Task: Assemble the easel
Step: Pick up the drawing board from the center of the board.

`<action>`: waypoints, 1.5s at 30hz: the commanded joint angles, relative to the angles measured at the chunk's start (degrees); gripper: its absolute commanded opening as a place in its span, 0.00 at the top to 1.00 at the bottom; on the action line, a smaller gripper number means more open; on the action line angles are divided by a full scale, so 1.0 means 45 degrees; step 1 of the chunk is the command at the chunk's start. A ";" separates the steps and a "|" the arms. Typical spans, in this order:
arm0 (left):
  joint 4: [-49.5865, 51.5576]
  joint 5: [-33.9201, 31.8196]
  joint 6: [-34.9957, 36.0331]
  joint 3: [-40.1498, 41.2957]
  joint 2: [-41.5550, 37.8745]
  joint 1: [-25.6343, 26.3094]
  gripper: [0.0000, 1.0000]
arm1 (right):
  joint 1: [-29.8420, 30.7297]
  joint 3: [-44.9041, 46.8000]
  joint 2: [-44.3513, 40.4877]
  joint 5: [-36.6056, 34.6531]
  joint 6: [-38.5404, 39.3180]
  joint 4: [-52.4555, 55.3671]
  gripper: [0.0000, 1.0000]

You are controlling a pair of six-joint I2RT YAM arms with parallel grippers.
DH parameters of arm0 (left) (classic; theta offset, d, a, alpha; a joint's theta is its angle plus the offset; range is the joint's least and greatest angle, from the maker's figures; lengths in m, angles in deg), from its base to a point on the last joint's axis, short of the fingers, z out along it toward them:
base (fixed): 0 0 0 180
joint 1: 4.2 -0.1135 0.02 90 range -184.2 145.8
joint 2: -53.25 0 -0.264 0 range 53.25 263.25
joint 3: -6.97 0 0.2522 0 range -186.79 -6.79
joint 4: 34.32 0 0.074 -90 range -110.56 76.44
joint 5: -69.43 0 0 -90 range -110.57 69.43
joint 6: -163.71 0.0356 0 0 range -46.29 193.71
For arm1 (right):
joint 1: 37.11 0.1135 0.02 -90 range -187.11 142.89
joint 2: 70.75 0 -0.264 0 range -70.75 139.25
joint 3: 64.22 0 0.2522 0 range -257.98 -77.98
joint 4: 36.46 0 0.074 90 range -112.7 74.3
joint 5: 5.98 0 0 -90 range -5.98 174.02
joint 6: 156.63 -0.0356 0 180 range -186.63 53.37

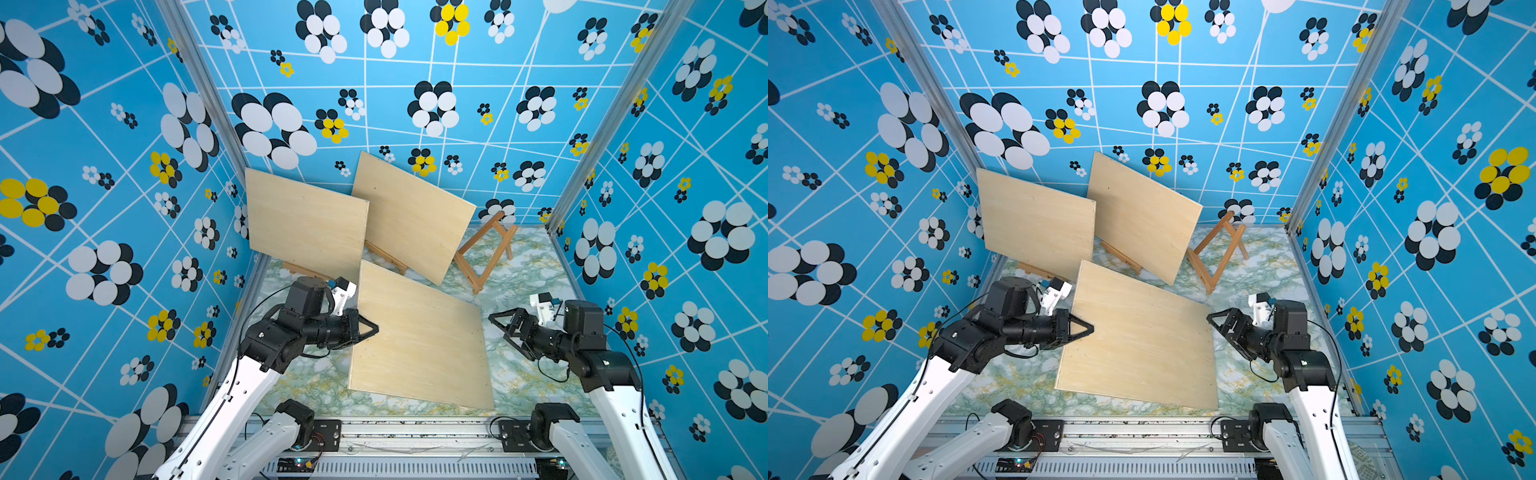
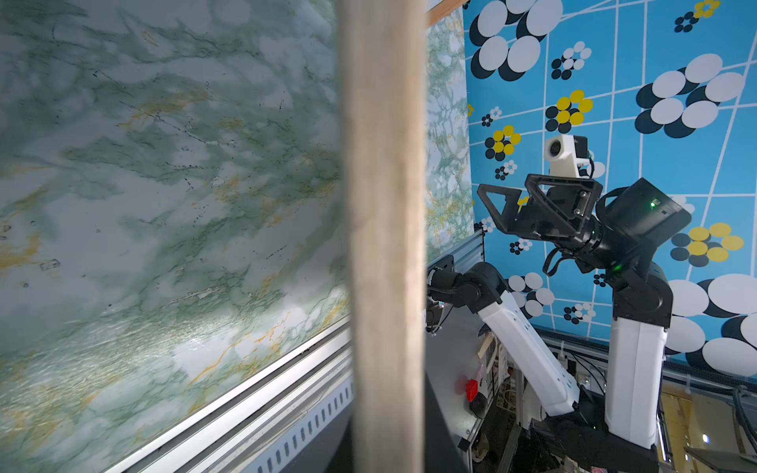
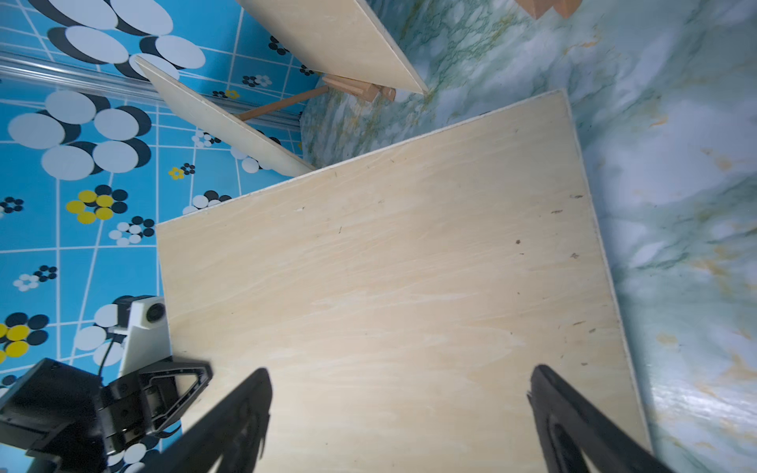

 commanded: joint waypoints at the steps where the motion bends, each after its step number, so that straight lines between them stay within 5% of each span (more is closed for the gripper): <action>1: -0.2687 -0.0822 -0.0814 0.0620 -0.0654 0.0837 1.00 | 0.0190 0.0136 -0.0836 0.0623 -0.1470 0.1380 0.01; 9: -0.3750 -0.2925 -0.1839 0.1157 -0.0810 0.2630 1.00 | 0.0358 0.1246 -0.2903 0.1091 -0.3912 0.2243 0.01; 13: -0.3858 -0.3270 -0.1643 0.0785 -0.0656 0.3013 1.00 | 0.0490 0.1581 -0.3100 0.1103 -0.3464 0.2990 0.01; 17: -0.3827 -0.2974 0.0226 0.0278 -0.0433 0.3182 1.00 | 0.0496 0.1633 -0.2391 0.0206 -0.1831 0.3322 0.01; 25: -0.1947 -0.5037 0.5338 -0.0116 -0.1057 0.2909 1.00 | 0.0464 0.0407 0.0703 -0.1506 0.0483 0.0908 0.01; 37: -0.3520 -0.1483 0.8074 0.1146 -0.1316 -0.0663 1.00 | 0.0320 -0.1230 0.0411 -0.2517 0.7823 -0.0682 0.01; 45: -0.2128 0.0725 0.9556 0.0429 -0.0764 -0.1363 1.00 | 0.0520 -0.4066 0.2604 0.1549 1.2010 0.0119 0.04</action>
